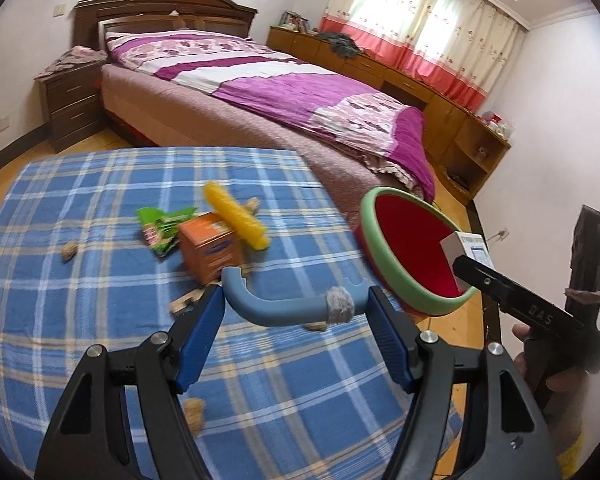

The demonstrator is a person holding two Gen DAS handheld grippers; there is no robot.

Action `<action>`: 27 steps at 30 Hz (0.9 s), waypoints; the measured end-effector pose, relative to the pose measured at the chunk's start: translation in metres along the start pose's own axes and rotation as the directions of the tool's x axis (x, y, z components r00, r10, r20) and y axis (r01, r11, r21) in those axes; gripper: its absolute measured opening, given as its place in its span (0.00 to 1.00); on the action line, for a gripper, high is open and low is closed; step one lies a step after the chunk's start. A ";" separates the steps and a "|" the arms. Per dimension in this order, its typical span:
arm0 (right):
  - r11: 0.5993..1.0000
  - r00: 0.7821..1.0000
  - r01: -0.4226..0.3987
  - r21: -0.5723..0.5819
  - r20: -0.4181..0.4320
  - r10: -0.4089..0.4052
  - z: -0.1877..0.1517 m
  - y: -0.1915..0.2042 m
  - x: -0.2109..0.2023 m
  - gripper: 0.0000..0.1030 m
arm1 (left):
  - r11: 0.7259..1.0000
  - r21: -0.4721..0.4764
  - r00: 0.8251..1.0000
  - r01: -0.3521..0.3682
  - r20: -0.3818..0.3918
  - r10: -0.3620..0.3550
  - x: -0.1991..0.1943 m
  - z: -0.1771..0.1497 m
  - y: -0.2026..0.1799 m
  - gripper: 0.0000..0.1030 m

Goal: Collect trash
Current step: 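Carry the blue tube and white box over the red bucket with both tools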

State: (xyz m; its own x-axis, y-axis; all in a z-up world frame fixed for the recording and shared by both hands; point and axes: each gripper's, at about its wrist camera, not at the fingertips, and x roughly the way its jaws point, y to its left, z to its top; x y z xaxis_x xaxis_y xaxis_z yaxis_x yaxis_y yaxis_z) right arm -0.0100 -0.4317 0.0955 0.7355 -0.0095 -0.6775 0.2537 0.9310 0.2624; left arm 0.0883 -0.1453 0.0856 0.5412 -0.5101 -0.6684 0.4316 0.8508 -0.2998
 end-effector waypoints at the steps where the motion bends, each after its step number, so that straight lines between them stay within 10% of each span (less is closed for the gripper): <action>1: 1.000 1.000 0.003 0.006 0.001 -0.003 0.001 -0.005 0.000 0.90 | 1.000 0.006 1.000 0.002 -0.001 -0.002 0.003 0.002 -0.005 0.70; 27: 0.978 0.999 0.049 0.201 0.005 -0.052 0.014 -0.133 0.000 0.90 | 0.970 0.211 0.990 0.121 -0.099 -0.102 0.117 0.022 -0.132 0.70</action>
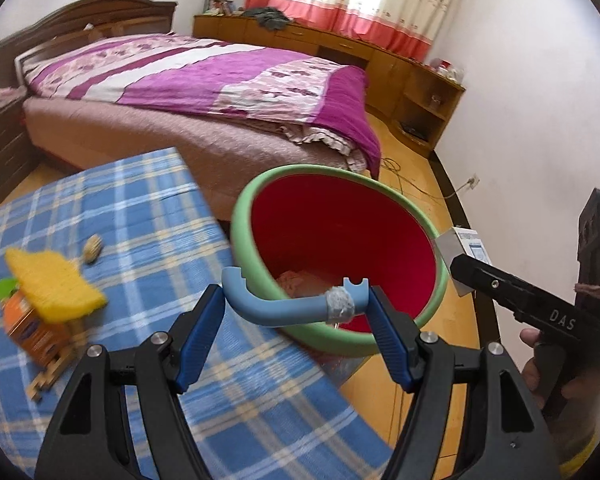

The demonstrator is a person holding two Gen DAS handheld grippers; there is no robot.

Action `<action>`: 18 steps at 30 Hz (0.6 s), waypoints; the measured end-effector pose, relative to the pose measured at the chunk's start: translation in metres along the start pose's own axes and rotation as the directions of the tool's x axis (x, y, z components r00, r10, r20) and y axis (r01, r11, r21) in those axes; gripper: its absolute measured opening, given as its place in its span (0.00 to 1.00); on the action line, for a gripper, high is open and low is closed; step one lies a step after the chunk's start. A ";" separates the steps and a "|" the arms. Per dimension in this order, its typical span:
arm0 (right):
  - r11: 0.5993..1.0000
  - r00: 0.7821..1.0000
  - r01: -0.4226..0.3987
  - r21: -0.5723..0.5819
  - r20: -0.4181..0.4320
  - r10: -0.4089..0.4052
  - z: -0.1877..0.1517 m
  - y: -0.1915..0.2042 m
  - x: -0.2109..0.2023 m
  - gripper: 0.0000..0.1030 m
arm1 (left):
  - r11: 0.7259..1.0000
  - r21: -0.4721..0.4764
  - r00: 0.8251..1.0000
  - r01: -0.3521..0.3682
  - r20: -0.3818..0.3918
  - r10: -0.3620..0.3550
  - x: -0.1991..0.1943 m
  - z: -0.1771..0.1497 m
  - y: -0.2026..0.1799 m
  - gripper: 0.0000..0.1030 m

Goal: Collect trash
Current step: 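Carry the blue tube and white box over the red bucket with both tools, then open both tools to drop the tube and box into the bucket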

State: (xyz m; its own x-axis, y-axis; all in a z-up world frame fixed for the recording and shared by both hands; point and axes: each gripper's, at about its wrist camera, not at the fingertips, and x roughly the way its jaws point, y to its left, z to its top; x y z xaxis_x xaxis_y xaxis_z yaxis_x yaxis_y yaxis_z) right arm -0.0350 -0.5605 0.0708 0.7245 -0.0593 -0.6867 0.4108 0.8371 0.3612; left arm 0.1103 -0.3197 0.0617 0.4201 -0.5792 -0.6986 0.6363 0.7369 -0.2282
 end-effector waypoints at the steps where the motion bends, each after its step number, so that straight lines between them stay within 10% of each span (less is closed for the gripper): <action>1: 1.000 1.000 -0.001 0.005 -0.001 0.001 0.001 -0.003 0.000 0.90 | 1.000 0.007 1.000 0.004 -0.003 -0.003 0.004 0.001 -0.004 0.70; 18: 0.998 0.999 0.030 0.057 -0.019 -0.029 0.015 -0.025 0.011 0.90 | 0.997 0.031 0.994 0.077 -0.079 -0.074 0.063 0.009 -0.016 0.70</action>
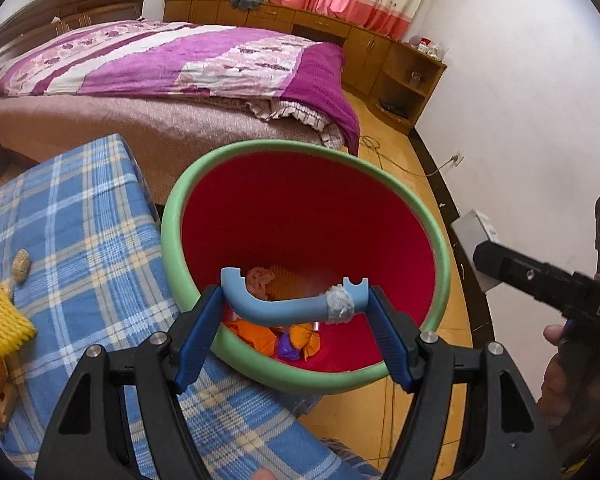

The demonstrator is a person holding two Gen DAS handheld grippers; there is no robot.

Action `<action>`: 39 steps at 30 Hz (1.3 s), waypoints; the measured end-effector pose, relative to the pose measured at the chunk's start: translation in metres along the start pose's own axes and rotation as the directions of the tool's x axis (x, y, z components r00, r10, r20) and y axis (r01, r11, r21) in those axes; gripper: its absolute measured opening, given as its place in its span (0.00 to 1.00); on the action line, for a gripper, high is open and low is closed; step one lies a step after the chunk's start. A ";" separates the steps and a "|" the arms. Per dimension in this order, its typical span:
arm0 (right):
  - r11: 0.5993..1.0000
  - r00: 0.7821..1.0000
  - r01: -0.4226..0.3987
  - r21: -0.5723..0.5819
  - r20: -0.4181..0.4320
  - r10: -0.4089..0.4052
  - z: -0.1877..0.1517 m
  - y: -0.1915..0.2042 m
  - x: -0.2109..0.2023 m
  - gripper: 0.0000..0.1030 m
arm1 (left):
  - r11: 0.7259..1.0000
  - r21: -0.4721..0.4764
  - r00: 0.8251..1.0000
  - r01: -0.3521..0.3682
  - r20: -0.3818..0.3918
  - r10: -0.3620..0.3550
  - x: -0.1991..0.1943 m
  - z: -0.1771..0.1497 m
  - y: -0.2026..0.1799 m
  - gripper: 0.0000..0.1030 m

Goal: Collect trash
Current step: 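Open both tools to drop the tube and box into the bucket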

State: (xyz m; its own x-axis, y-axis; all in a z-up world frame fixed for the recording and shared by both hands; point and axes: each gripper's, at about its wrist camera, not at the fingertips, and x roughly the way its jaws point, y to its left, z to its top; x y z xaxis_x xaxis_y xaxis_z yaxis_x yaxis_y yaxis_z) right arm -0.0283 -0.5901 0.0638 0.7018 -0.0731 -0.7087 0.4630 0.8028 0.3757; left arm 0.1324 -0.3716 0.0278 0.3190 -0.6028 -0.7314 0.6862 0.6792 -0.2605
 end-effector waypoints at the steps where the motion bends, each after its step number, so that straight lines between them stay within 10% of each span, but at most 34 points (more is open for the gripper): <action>1: 1.000 1.000 -0.001 0.001 -0.001 0.001 0.001 0.001 0.002 0.90 | 1.000 0.006 1.000 -0.005 0.003 0.005 0.001 0.000 0.001 0.71; 39: 0.992 0.996 -0.093 -0.081 -0.010 0.092 -0.020 0.056 0.020 1.00 | 0.977 -0.173 0.989 -0.123 0.064 0.136 -0.081 -0.041 0.064 0.76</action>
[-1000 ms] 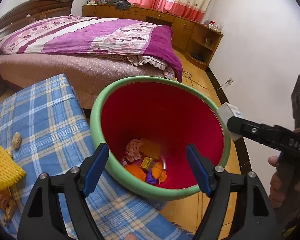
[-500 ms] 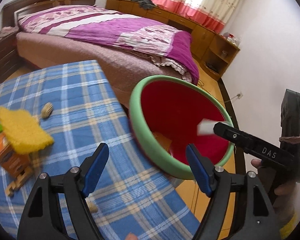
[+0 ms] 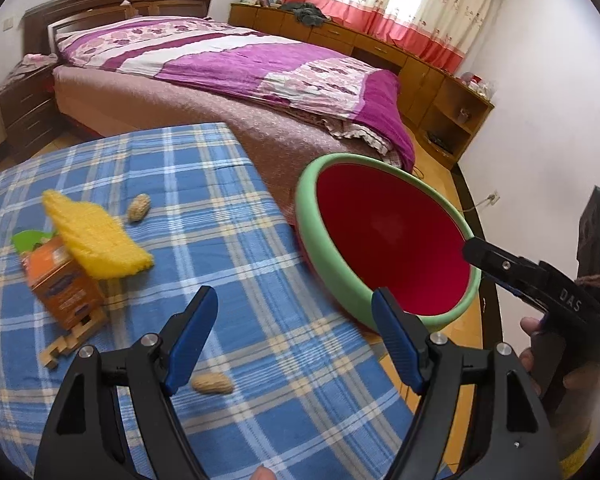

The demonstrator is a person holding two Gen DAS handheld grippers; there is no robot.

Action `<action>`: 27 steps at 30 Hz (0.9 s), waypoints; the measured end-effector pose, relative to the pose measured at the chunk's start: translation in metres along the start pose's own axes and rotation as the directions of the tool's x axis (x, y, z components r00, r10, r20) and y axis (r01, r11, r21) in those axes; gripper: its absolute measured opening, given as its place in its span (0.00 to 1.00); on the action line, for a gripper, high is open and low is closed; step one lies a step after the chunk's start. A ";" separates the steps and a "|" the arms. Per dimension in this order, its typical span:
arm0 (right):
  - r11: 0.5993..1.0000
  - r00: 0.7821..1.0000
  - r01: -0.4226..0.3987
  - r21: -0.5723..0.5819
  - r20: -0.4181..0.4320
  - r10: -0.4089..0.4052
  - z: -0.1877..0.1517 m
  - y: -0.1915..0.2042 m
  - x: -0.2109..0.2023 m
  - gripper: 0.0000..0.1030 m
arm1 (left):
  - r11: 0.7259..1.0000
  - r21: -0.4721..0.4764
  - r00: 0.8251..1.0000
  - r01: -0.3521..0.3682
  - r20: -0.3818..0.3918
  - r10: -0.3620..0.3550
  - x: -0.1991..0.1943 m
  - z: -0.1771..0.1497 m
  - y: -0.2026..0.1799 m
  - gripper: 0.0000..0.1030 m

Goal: Collect trash
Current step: 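Open both tools to drop the tube and box into the bucket, then move both tools back over the remaining items on the bed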

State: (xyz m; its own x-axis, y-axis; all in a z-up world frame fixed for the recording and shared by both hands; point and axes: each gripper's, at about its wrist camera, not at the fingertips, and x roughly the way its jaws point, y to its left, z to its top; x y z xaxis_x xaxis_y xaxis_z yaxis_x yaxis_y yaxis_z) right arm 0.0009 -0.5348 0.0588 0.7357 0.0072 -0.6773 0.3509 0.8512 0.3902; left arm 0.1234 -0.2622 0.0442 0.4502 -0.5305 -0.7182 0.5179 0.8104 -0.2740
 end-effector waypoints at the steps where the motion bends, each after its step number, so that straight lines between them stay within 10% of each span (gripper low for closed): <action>1: 1.000 1.000 -0.007 0.002 0.001 0.007 -0.002 0.002 -0.001 1.00 | 1.000 -0.003 1.000 -0.005 0.003 0.005 -0.002 0.000 0.002 0.76; 27: 0.989 0.990 -0.116 -0.087 -0.089 0.109 -0.041 0.070 0.017 1.00 | 0.952 -0.162 0.966 -0.258 -0.006 0.260 -0.030 -0.028 0.120 0.76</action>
State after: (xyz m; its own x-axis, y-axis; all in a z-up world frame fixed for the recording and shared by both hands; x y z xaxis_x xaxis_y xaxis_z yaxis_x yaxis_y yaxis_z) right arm 0.0138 -0.4538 0.0492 0.7151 0.1462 -0.6836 0.2114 0.8869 0.4108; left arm 0.1516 -0.1423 0.0152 0.5648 -0.2998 -0.7688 0.2593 0.9490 -0.1795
